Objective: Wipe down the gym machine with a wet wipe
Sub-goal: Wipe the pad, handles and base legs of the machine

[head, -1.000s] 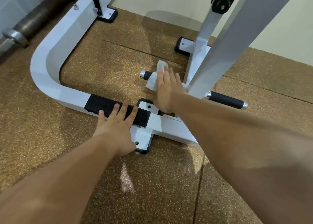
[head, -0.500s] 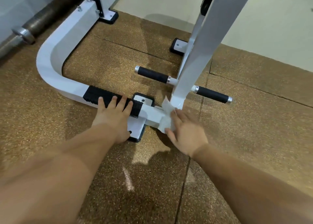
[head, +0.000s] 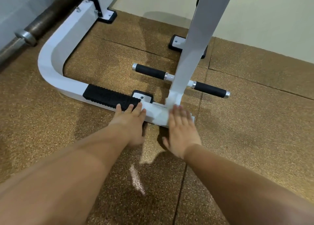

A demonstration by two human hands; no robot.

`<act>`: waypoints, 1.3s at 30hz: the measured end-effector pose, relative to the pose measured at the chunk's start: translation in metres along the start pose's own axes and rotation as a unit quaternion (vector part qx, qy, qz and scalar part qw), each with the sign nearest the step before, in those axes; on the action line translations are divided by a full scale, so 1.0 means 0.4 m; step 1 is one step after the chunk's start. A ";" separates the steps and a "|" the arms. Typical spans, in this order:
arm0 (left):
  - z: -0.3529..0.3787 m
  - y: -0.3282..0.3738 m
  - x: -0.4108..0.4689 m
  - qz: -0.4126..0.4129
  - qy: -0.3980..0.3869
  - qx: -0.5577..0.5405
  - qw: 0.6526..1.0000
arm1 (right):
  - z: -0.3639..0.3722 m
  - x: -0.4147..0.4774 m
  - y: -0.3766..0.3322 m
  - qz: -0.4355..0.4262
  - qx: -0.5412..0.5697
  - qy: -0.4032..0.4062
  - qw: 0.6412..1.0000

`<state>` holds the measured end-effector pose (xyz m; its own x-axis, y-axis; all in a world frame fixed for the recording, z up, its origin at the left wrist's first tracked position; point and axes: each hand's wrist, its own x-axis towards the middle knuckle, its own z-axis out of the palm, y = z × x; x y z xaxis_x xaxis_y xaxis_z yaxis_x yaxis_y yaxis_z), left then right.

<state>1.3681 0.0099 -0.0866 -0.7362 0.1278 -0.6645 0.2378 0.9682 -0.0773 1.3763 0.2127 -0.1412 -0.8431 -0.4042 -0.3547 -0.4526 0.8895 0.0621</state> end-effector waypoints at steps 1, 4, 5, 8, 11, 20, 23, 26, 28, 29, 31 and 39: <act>-0.002 0.000 0.001 0.002 0.001 0.002 1.000 | 0.006 -0.011 0.025 0.044 0.005 -0.009 0.999; -0.005 0.004 0.000 0.003 0.001 0.000 1.000 | 0.012 -0.022 0.063 0.107 0.007 -0.025 0.994; -0.005 0.004 0.000 0.004 0.001 0.000 1.000 | 0.010 -0.019 0.059 0.104 0.017 -0.020 0.994; -0.002 -0.008 -0.003 0.009 0.004 -0.007 1.000 | 0.002 0.002 0.005 0.053 0.052 -0.014 0.997; 0.006 -0.017 -0.005 0.013 -0.001 -0.010 1.000 | 0.006 0.017 -0.049 0.005 0.050 -0.034 0.998; -0.005 -0.017 0.005 0.023 -0.028 -0.017 0.999 | -0.029 0.068 0.067 0.032 0.068 -0.039 0.996; -0.009 -0.023 0.007 0.027 -0.034 -0.013 0.999 | -0.039 0.089 0.037 0.020 0.083 -0.049 0.995; -0.003 -0.023 0.009 0.027 -0.035 -0.005 0.999 | -0.029 0.083 -0.007 -0.079 0.027 -0.041 0.996; -0.001 -0.021 0.012 0.026 -0.034 -0.012 0.999 | -0.022 0.088 -0.002 -0.145 -0.017 -0.041 0.988; 0.000 -0.022 0.013 0.026 -0.033 -0.018 0.999 | -0.028 0.097 0.012 -0.164 -0.019 -0.042 0.985; 0.003 -0.026 0.014 0.029 -0.033 -0.025 0.999 | -0.050 0.119 0.056 -0.154 0.006 -0.043 0.987; 0.012 -0.043 0.018 0.036 -0.031 -0.035 0.998 | -0.014 0.096 0.020 -0.200 -0.019 -0.039 0.979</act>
<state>1.3617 -0.0068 -0.0935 -0.6778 0.1859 -0.7113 0.2415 0.9701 0.0234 1.3387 0.2032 -0.1491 -0.5722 -0.6994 -0.4283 -0.7535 0.6545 -0.0621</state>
